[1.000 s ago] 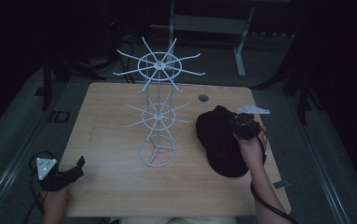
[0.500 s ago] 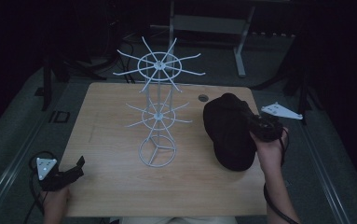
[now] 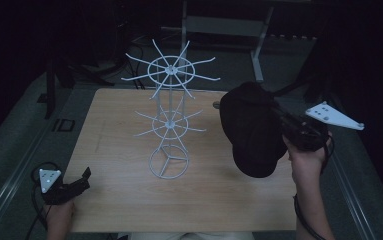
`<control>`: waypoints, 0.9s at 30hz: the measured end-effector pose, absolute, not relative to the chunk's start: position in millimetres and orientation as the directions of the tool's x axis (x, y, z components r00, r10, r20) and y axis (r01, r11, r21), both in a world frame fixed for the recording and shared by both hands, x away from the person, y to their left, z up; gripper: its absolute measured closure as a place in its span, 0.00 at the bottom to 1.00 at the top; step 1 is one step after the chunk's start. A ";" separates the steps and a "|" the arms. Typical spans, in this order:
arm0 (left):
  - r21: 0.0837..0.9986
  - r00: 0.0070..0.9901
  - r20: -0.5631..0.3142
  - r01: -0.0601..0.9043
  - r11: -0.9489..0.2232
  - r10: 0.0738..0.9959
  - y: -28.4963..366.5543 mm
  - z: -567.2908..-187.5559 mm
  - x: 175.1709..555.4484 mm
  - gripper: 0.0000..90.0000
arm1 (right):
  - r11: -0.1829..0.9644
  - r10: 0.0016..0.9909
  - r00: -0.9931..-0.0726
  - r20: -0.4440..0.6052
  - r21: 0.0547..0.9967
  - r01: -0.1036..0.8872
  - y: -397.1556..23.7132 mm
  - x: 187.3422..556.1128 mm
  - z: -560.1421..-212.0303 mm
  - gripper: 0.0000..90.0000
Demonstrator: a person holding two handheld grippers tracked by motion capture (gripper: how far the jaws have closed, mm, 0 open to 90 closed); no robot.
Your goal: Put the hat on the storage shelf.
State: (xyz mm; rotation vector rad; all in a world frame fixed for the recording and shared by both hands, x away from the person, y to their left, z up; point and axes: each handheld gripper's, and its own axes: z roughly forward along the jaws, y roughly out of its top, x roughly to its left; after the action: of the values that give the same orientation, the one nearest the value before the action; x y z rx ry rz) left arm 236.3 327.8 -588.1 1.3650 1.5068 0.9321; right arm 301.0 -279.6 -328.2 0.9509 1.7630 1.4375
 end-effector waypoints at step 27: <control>0.934 -0.013 -0.116 0.340 0.113 0.993 327.5 -587.9 236.2 0.02 | 0.085 0.775 -0.608 -0.173 0.982 -0.171 -238.0 237.2 -216.0 0.90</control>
State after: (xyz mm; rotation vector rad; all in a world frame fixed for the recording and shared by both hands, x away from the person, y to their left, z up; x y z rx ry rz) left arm 236.2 327.5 -587.9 1.3697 1.5055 0.9313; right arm 237.2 -238.0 -216.0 0.6091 1.6256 1.6221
